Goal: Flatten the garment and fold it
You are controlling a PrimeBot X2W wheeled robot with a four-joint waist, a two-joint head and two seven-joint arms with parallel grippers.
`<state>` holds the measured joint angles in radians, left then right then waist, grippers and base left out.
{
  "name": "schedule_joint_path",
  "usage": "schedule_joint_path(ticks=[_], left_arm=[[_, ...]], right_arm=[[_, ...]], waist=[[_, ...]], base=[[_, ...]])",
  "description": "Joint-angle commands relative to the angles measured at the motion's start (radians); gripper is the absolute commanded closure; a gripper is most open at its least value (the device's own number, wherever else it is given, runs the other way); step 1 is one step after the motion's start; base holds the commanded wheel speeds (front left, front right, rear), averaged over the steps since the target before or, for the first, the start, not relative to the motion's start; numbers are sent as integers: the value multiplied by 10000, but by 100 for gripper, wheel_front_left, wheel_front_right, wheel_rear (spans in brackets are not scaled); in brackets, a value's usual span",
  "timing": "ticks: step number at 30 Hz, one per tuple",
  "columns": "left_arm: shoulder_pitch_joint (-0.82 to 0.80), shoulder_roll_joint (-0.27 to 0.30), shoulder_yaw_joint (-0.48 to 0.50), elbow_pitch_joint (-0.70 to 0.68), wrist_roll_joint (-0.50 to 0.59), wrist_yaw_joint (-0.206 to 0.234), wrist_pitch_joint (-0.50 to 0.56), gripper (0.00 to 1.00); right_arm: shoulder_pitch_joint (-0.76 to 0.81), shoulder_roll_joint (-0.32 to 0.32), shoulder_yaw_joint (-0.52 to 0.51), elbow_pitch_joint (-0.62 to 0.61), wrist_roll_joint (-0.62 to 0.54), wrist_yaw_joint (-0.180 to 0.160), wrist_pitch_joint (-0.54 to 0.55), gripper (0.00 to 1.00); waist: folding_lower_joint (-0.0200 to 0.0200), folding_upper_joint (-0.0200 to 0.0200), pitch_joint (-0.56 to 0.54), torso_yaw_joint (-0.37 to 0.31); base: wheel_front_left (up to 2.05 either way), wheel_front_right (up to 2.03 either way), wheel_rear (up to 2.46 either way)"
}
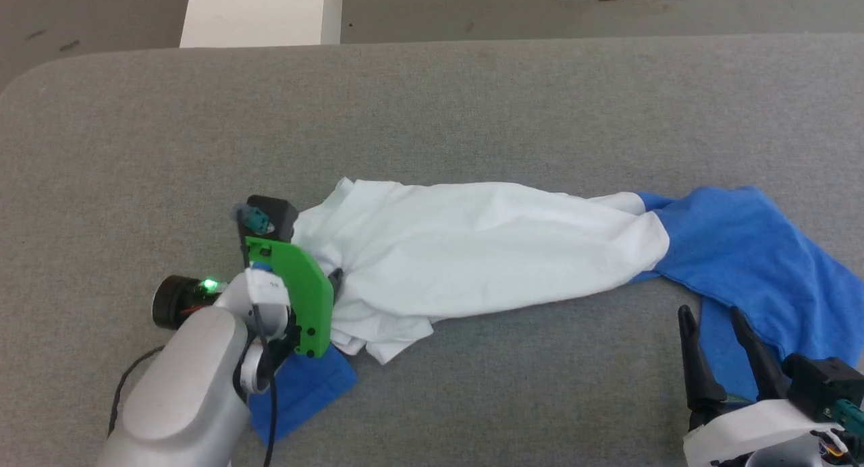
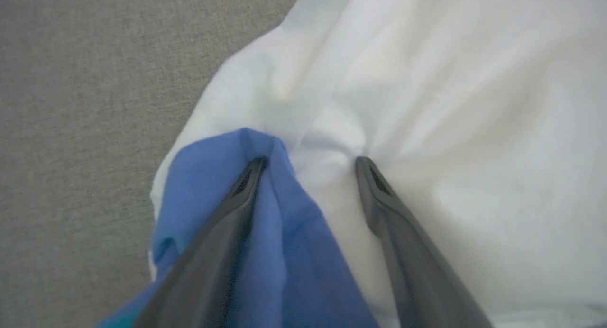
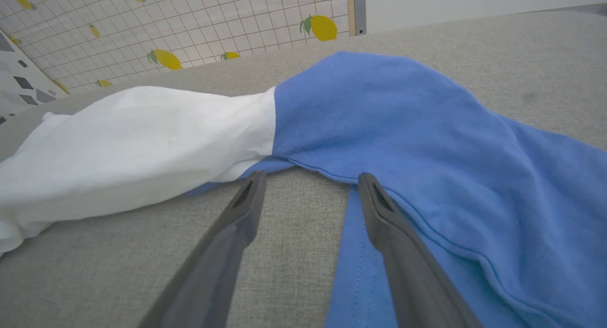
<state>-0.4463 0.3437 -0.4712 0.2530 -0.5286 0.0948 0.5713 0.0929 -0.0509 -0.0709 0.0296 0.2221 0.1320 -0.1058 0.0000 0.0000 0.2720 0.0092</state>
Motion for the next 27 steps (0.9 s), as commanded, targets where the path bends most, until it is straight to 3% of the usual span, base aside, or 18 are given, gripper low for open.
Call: schedule_joint_path(ticks=[1, 5, 6, 10, 14, 21, 27], left_arm=[[-318, -30, -139, 404, 38, -87, 371, 0], [-735, -80, -620, 1344, 302, -309, 836, 0], [-798, -169, -790, 1689, 351, -497, 725, 100], [-898, -401, -861, 1949, 346, -830, -131, 100], [-1302, -642, -715, 1542, 602, -829, -1660, 100], [-2483, -1324, -616, 258, 1326, -560, -4151, 100], [-3116, -1567, -1014, -706, 2250, -244, -5133, 100]], right_arm=[[-167, 7, 11, -31, -93, -13, 15, 0], [-198, 7, 35, -69, -139, -13, 72, 0], [-204, 7, 45, -59, -153, -13, 91, 0], [-132, 7, 36, -44, -151, -13, 118, 0], [-63, 7, 20, -64, -166, -13, 140, 0], [-61, 7, 49, -72, -152, -13, 146, 0], [-50, 7, 75, -37, -89, -13, 60, 0]], waist=[[0, 0, 36, 2], [0, 0, 19, 11], [0, 0, -41, 17], [0, 0, -242, 86], [0, 0, -417, 174], [0, 0, -581, 234], [0, 0, -520, 167]], base=[[0, 0, 0], [0, 0, 0], [0, 0, 0], [0, 0, 0], [0, 0, 0], [0, 0, 0], [0, 0, 0]])
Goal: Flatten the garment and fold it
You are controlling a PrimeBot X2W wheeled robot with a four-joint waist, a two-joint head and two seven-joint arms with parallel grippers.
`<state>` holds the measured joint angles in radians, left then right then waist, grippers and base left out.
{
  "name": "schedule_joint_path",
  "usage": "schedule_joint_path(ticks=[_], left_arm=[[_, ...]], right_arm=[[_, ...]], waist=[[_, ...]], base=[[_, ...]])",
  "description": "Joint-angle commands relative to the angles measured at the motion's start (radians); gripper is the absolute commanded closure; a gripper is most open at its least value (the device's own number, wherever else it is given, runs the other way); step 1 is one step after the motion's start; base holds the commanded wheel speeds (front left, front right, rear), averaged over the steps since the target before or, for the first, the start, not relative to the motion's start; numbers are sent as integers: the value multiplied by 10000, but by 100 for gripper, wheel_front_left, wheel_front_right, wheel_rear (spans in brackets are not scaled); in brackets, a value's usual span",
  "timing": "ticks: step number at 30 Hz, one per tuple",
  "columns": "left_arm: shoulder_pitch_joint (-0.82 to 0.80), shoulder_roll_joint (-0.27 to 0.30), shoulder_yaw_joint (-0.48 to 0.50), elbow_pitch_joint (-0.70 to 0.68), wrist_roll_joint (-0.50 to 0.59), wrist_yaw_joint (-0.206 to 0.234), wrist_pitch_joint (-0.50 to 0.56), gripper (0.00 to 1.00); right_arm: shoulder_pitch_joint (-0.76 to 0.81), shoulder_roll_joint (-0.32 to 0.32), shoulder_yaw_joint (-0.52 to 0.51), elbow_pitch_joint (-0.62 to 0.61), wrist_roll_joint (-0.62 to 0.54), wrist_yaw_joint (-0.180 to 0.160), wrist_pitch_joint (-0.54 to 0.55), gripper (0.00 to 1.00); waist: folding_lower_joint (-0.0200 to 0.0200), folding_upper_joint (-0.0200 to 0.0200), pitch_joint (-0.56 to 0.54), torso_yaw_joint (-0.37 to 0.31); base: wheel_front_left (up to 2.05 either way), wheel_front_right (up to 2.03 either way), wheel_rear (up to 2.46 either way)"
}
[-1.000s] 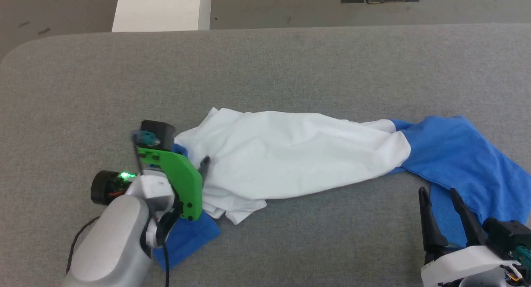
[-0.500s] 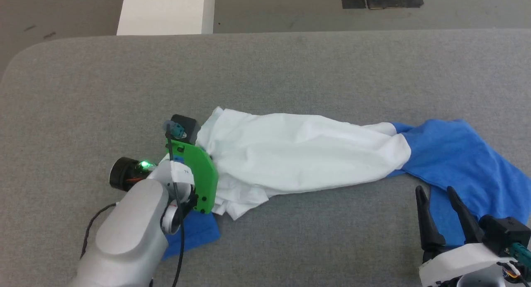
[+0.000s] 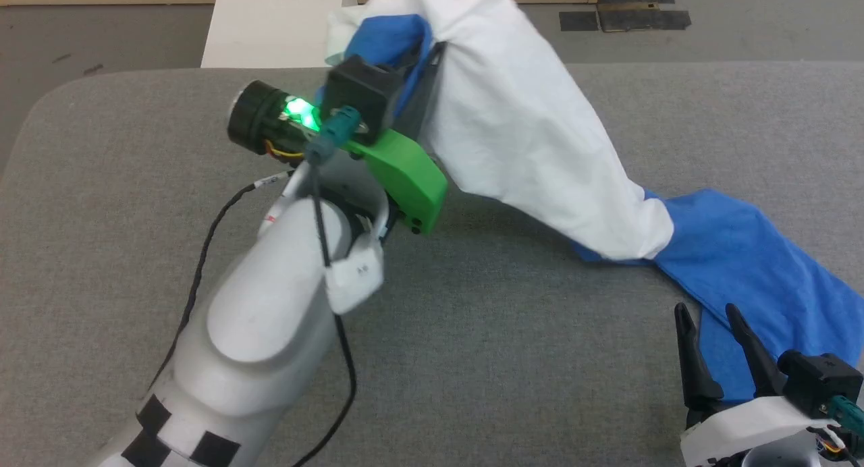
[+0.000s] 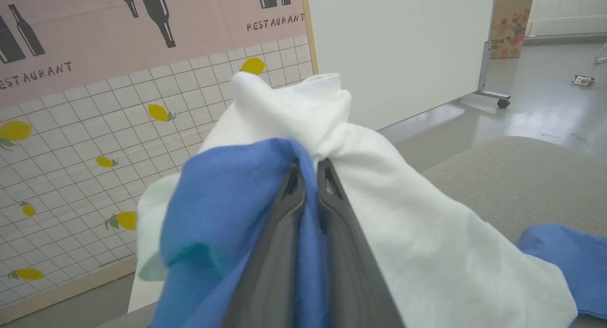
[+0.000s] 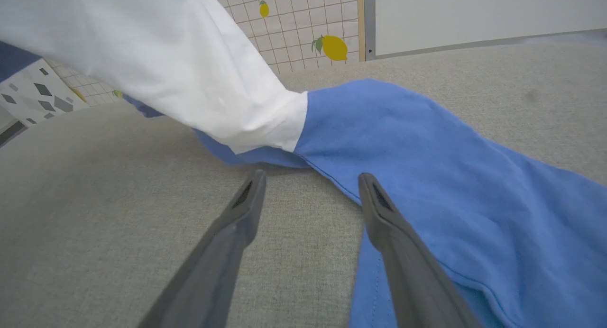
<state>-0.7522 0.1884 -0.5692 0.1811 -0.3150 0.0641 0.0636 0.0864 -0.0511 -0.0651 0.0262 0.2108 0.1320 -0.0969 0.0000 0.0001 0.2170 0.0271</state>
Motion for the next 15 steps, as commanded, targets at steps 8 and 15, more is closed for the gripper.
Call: schedule_joint_path(ticks=[8, 15], left_arm=[[1462, 412, -1516, 521, 1333, 142, -1095, 100], [3553, 450, -2175, 1627, 551, -256, -955, 79]], right_arm=[[-104, 9, 69, 173, 113, -13, -144, 0], [-152, 9, -26, 194, 61, -13, -122, 0]], waist=[[0, -1, 208, 12], [0, -1, 195, 174]], base=[[0, 0, 0], [0, 0, 0]])
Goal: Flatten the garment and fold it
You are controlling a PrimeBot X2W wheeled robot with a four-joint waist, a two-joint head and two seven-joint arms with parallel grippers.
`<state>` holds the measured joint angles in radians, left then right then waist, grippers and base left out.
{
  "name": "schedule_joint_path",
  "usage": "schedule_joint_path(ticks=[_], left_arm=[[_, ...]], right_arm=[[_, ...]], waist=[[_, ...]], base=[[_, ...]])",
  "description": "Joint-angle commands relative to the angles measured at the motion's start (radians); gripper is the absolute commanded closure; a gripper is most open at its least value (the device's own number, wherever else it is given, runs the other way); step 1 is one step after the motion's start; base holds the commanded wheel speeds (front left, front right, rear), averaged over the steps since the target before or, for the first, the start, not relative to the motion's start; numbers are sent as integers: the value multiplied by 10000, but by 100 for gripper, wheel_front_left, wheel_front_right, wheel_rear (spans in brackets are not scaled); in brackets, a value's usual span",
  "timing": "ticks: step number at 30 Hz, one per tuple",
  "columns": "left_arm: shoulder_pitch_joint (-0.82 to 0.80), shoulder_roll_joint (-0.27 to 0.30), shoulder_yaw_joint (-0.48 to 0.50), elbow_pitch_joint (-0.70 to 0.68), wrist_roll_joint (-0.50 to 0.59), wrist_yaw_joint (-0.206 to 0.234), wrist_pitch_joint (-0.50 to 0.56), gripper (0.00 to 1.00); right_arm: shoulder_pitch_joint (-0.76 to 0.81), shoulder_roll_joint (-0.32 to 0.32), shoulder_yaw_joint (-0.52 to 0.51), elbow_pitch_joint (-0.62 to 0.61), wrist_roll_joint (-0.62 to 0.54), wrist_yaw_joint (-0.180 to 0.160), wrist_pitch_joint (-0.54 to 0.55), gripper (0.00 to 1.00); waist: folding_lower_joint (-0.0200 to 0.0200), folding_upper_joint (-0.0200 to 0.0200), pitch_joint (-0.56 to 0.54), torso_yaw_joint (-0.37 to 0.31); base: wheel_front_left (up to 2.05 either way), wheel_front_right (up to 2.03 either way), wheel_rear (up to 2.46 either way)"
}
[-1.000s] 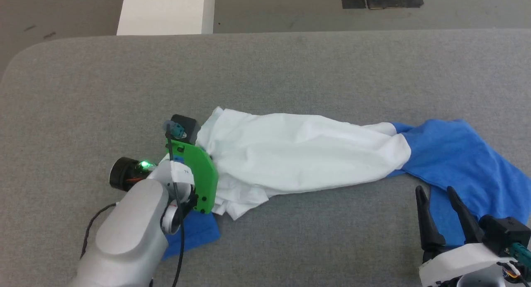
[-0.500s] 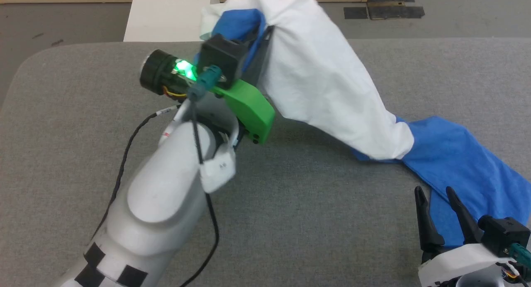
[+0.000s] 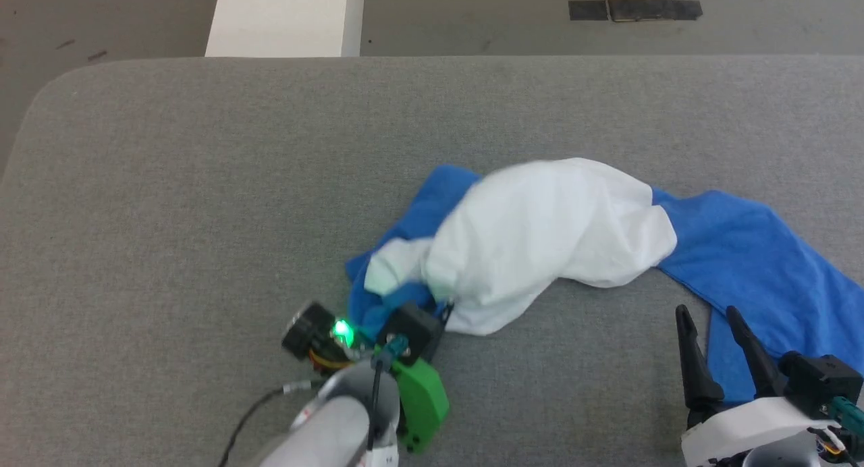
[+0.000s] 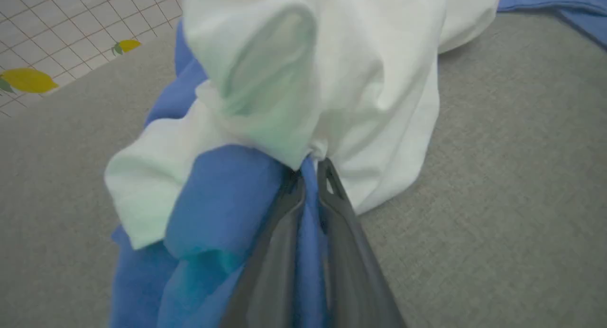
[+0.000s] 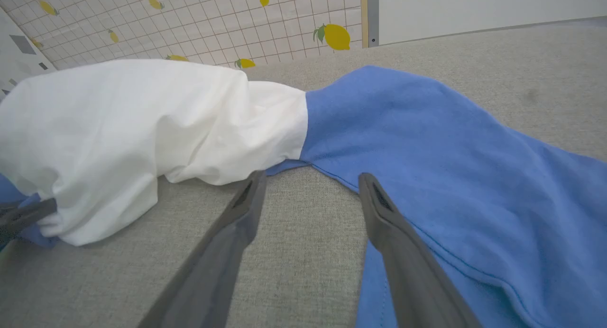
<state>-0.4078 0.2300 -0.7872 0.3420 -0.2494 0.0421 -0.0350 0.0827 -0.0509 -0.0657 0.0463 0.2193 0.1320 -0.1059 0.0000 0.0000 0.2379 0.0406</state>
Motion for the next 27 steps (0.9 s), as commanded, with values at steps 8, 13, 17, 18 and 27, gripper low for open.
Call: schedule_joint_path(ticks=[8, 13, 17, 18, 27], left_arm=[[1504, 158, 711, -830, -1855, -126, 559, 0], [2301, 844, 1421, -2344, -2724, 123, 1076, 0], [2888, 1580, 2114, -3723, -3266, 495, 1519, 0], [3027, 1725, 2362, -4083, -3423, 645, 1567, 0], [2752, 2170, 2952, -4752, -3523, 1075, 1928, 0]], right_arm=[[25, 7, -81, -37, -85, -13, 69, 0], [150, 7, -93, -13, -50, -13, 96, 0], [246, 7, -93, 23, -19, -13, 92, 0], [266, 7, -89, 26, -10, -13, 92, 0], [296, 7, -1, 14, -16, -13, 142, 0]], waist=[[0, 0, -305, 354], [0, 0, -581, 494], [0, 0, -777, 578], [0, 0, -817, 599], [0, 0, -907, 695]], base=[[0, 0, 0], [0, 0, 0], [0, 0, 0], [0, 0, 0], [0, 0, 0]])
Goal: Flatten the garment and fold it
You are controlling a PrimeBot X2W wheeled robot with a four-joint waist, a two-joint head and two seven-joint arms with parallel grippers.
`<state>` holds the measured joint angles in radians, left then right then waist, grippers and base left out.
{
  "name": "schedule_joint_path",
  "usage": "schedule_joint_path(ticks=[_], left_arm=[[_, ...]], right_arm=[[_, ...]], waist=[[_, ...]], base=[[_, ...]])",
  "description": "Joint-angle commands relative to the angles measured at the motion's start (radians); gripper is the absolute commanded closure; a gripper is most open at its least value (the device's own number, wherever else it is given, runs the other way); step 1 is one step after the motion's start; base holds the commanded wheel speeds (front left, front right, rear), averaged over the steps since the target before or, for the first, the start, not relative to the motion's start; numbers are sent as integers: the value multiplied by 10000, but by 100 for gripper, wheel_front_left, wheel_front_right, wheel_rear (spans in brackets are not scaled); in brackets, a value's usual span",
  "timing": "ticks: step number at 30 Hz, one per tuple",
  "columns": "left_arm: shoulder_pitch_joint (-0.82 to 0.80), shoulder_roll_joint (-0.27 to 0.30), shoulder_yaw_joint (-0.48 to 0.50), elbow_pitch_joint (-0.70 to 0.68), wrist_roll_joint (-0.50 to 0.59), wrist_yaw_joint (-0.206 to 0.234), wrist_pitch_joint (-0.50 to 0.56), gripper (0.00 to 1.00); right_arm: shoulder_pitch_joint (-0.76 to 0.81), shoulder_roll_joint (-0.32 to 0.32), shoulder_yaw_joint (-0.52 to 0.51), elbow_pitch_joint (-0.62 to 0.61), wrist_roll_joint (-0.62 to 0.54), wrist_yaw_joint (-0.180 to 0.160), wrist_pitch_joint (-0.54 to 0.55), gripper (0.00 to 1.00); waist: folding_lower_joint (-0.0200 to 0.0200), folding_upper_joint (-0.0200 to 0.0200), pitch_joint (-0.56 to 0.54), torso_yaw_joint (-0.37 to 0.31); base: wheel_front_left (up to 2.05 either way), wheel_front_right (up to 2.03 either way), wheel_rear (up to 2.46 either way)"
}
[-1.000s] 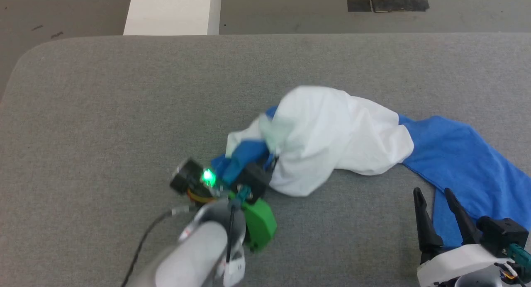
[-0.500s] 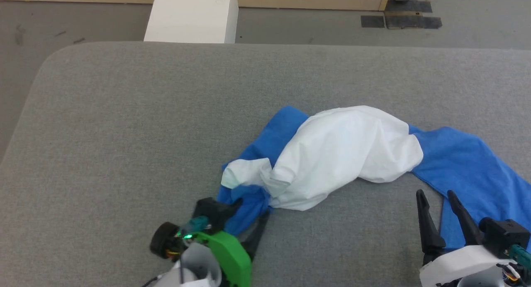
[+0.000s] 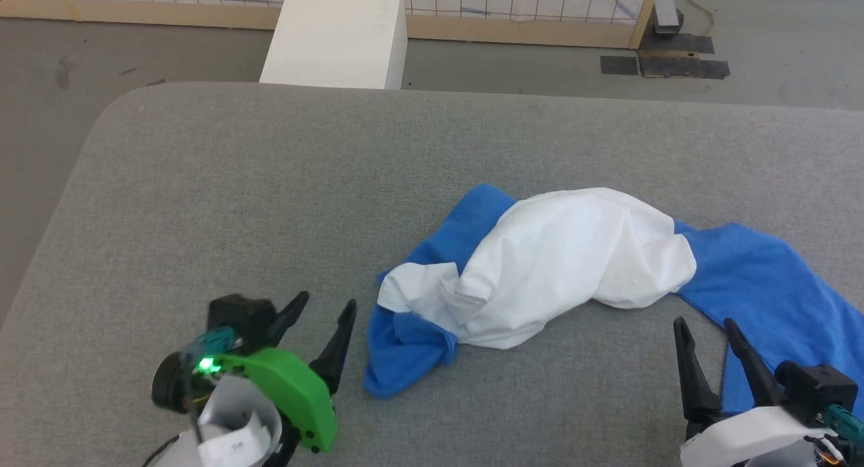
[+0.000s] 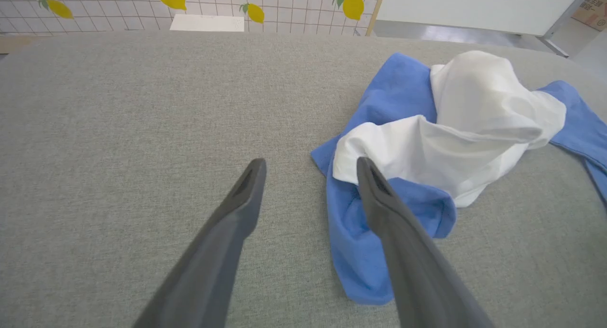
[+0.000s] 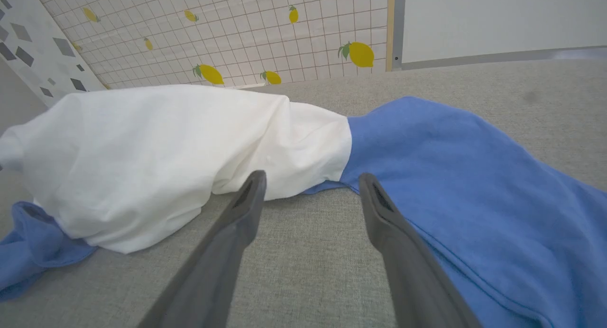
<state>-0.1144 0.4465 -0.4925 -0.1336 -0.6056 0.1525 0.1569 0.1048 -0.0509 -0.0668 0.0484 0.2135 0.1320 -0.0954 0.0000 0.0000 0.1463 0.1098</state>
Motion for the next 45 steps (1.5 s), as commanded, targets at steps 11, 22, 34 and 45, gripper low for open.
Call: schedule_joint_path(ticks=[11, 22, 34, 45], left_arm=[[-2533, -635, -1239, 2385, 151, -1502, 1184, 0], [-3454, -735, -1692, 4386, 572, -1850, 1295, 0], [-3962, -589, -1219, 3667, 1314, -1180, -532, 100], [-3655, -1135, -1722, -480, 1485, -581, -729, 100]], right_arm=[[-47, 7, 154, -59, -73, -13, 169, 0], [-70, 7, 164, -26, -46, -13, 129, 0], [-109, 7, 29, 27, -2, -13, 69, 0], [-64, 7, -44, -58, -71, -13, 124, 0]], waist=[[0, 0, 317, -412], [0, 0, 445, -849], [0, 0, 447, -601], [0, 0, 433, -443]], base=[[0, 0, 0], [0, 0, 0], [0, 0, 0], [0, 0, 0]])
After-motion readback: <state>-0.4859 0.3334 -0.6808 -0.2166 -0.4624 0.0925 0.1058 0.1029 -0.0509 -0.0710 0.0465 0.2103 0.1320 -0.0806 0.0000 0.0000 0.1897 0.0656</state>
